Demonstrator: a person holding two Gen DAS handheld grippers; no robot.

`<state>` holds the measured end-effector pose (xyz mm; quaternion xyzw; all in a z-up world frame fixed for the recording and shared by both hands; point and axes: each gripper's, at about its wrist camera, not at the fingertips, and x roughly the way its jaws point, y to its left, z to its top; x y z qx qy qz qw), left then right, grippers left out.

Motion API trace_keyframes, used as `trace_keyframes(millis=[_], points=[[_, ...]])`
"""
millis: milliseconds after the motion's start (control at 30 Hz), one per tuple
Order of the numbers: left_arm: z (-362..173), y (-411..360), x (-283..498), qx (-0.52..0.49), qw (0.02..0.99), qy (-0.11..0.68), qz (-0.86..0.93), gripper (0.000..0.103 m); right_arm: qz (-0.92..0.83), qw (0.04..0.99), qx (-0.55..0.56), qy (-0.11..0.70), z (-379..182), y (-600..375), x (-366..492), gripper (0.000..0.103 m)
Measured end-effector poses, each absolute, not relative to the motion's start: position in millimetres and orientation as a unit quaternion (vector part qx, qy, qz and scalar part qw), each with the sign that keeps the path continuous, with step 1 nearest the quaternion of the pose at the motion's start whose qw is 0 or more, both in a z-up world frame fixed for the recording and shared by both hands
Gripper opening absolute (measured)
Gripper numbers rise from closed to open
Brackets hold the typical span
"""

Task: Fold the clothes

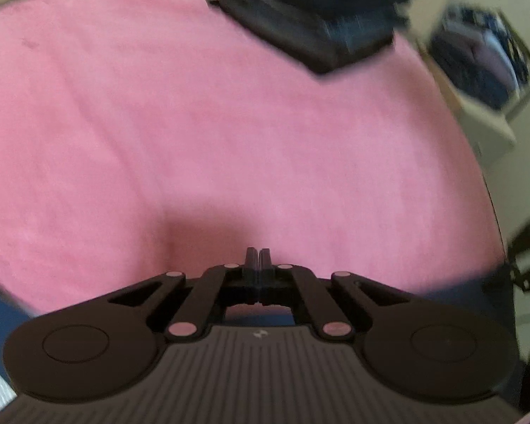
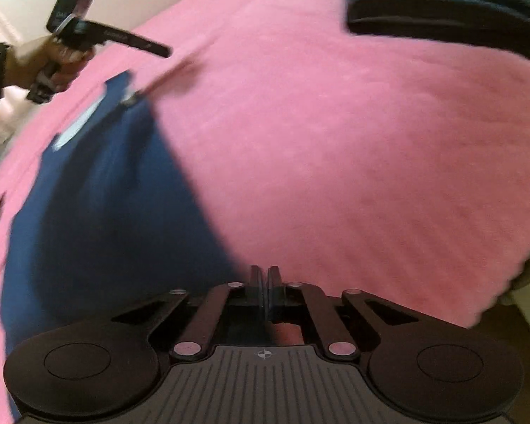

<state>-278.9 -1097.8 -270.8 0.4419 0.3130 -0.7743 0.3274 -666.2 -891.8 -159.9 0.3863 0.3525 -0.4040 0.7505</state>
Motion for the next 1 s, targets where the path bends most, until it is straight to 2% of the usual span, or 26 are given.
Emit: trace_keyframes(millis=[167, 233, 267, 300, 333, 367, 400, 500, 567, 600, 633, 667, 700, 800, 900, 1000], points=[[-262, -1102, -268, 0.425, 0.354, 0.318, -0.770, 0.000, -0.420, 0.728, 0.406, 0.357, -166, -880, -684, 0.000], [-258, -1103, -264, 0.419, 0.364, 0.319, -0.768, 0.000, -0.419, 0.740, 0.392, 0.351, -157, -875, -680, 0.010], [-256, -1104, -262, 0.415, 0.369, 0.320, -0.767, 0.005, -0.411, 0.749, 0.390, 0.343, -151, -877, -675, 0.038], [-255, -1104, -260, 0.412, 0.375, 0.321, -0.766, 0.009, -0.403, 0.759, 0.386, 0.336, -145, -880, -670, 0.070], [-253, -1105, -257, 0.408, 0.380, 0.322, -0.765, 0.018, -0.386, 0.771, 0.381, 0.333, -143, -883, -658, 0.072], [-251, -1102, -252, 0.407, 0.382, 0.328, -0.763, 0.027, -0.369, 0.784, 0.375, 0.330, -140, -886, -646, 0.072], [-251, -1097, -244, 0.407, 0.379, 0.339, -0.759, 0.029, -0.351, 0.796, 0.369, 0.327, -137, -889, -634, 0.072], [-265, -1084, -236, 0.423, 0.368, 0.370, -0.741, 0.030, -0.307, 0.825, 0.341, 0.330, -138, -900, -596, 0.072], [-280, -1079, -241, 0.429, 0.362, 0.376, -0.738, 0.027, -0.282, 0.838, 0.318, 0.343, -146, -913, -566, 0.072], [-286, -1079, -245, 0.427, 0.359, 0.378, -0.739, 0.022, -0.275, 0.840, 0.314, 0.347, -150, -919, -556, 0.063], [-290, -1079, -249, 0.422, 0.355, 0.380, -0.743, 0.001, -0.268, 0.838, 0.314, 0.356, -157, -928, -544, 0.046], [-294, -1079, -254, 0.418, 0.351, 0.382, -0.746, 0.000, -0.258, 0.836, 0.319, 0.365, -164, -938, -535, 0.013], [-295, -1080, -259, 0.412, 0.352, 0.377, -0.751, 0.000, -0.256, 0.830, 0.325, 0.375, -171, -949, -529, 0.008], [-286, -1095, -263, 0.366, 0.389, 0.364, -0.763, 0.000, -0.262, 0.821, 0.345, 0.371, -180, -966, -538, 0.004], [-276, -1107, -258, 0.340, 0.426, 0.354, -0.760, 0.000, -0.303, 0.809, 0.309, 0.397, -177, -961, -543, 0.000], [-262, -1102, -239, 0.321, 0.452, 0.355, -0.753, 0.000, -0.334, 0.793, 0.317, 0.399, -173, -960, -562, 0.000]])
